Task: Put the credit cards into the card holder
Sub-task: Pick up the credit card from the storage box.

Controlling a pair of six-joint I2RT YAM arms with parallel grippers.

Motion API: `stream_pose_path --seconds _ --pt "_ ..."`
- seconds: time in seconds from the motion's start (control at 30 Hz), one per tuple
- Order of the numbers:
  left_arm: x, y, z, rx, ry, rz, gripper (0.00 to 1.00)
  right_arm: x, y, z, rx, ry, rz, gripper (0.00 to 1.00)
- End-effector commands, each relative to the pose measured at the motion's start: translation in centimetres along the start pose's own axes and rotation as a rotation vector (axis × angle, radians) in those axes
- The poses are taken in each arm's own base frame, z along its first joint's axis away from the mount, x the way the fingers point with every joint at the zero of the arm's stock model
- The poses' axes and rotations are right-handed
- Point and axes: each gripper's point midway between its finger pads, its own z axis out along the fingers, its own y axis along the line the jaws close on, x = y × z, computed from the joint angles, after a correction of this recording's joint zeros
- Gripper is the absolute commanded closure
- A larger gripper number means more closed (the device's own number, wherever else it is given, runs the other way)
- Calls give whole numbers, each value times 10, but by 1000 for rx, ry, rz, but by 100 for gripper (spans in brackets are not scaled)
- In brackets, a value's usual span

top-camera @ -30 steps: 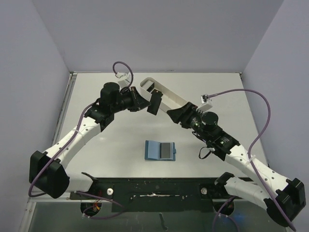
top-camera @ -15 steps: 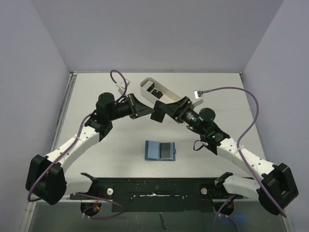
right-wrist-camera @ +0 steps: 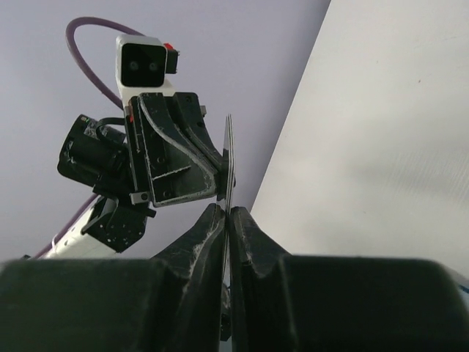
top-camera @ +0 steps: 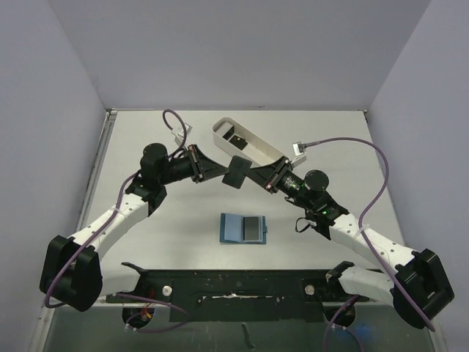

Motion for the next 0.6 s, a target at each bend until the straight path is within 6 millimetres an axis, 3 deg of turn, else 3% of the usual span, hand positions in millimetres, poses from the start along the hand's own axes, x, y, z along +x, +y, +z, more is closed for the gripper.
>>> stream_pose_path --seconds 0.0,0.07,0.17,0.33,0.5,0.57 --pt "-11 -10 -8 52 -22 51 100 -14 39 -10 -140 -42 -73 97" --pt "-10 -11 -8 64 -14 50 95 -12 38 -10 -140 -35 -74 100" --pt "-4 -14 -9 95 19 55 79 -10 38 -10 -150 -26 -67 100" --pt "6 -16 -11 134 78 85 62 -7 39 -9 -150 -5 -50 100" --pt "10 -4 -9 100 100 117 61 0 43 -8 -176 43 -35 100" --pt "12 0 -7 100 114 121 65 2 43 -8 -179 53 -25 100"
